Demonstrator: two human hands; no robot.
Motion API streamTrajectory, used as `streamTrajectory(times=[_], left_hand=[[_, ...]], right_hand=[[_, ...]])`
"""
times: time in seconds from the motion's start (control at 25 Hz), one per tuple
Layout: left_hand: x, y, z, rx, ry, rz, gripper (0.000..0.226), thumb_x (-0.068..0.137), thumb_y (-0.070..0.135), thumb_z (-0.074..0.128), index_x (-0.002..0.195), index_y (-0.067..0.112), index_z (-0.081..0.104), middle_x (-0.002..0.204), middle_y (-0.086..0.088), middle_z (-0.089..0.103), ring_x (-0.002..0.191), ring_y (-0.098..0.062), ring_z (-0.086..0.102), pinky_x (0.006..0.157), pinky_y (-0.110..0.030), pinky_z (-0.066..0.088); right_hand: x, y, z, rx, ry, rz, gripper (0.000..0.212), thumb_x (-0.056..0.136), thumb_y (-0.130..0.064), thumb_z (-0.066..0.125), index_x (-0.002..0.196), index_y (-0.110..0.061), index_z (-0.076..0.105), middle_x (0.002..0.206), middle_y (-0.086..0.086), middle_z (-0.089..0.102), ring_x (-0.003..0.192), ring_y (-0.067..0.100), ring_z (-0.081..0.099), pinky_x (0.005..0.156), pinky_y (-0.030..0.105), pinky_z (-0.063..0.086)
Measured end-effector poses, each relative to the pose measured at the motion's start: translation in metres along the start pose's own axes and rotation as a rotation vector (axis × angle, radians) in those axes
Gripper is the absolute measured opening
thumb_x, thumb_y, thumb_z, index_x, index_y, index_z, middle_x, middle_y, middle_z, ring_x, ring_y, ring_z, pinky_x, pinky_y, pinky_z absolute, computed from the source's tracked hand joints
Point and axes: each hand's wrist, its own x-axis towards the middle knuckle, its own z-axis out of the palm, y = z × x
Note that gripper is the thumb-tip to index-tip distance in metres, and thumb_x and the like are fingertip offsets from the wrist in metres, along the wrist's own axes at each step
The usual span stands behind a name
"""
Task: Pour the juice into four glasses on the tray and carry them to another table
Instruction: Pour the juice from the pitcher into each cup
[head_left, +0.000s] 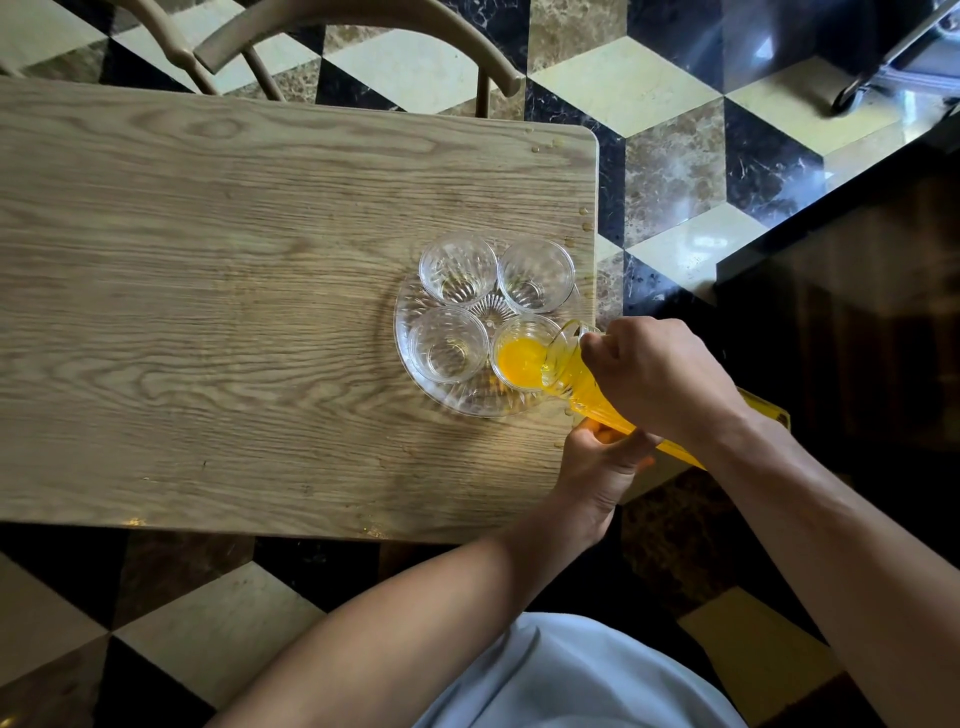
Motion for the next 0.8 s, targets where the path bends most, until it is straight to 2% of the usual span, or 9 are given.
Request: streamTrajectory(times=[0.28, 0.48, 0.8], left_hand=[[-0.001, 0.001, 0.000, -0.001, -0.010, 0.000, 0.062, 0.055, 0.035, 0.092, 0.108, 0.014, 0.070, 0.103, -0.002, 0.079, 0.107, -0.026, 0.070, 0.109, -0.057, 0.050], [0.000, 0.000, 0.000, -0.008, -0.002, -0.016, 0.059, 0.054, 0.036, 0.093, 0.105, 0.015, 0.070, 0.099, -0.002, 0.078, 0.104, -0.024, 0.071, 0.108, -0.055, 0.051], [-0.002, 0.001, 0.000, 0.011, -0.013, -0.025, 0.057, 0.056, 0.036, 0.092, 0.104, 0.016, 0.070, 0.097, 0.002, 0.080, 0.101, -0.021, 0.074, 0.105, -0.050, 0.054]], right_hand=[[0.001, -0.006, -0.003, -0.001, -0.039, 0.026, 0.051, 0.099, -0.047, 0.045, 0.063, -0.011, 0.041, 0.064, 0.009, 0.052, 0.061, 0.034, 0.055, 0.051, 0.031, 0.038], [0.003, -0.009, -0.004, -0.043, -0.047, 0.042, 0.052, 0.099, -0.047, 0.043, 0.064, -0.010, 0.041, 0.065, 0.009, 0.050, 0.061, 0.033, 0.051, 0.048, 0.028, 0.030], [0.003, -0.011, -0.005, -0.068, -0.043, 0.043, 0.051, 0.100, -0.048, 0.043, 0.064, -0.011, 0.042, 0.066, 0.008, 0.049, 0.059, 0.031, 0.049, 0.049, 0.028, 0.029]])
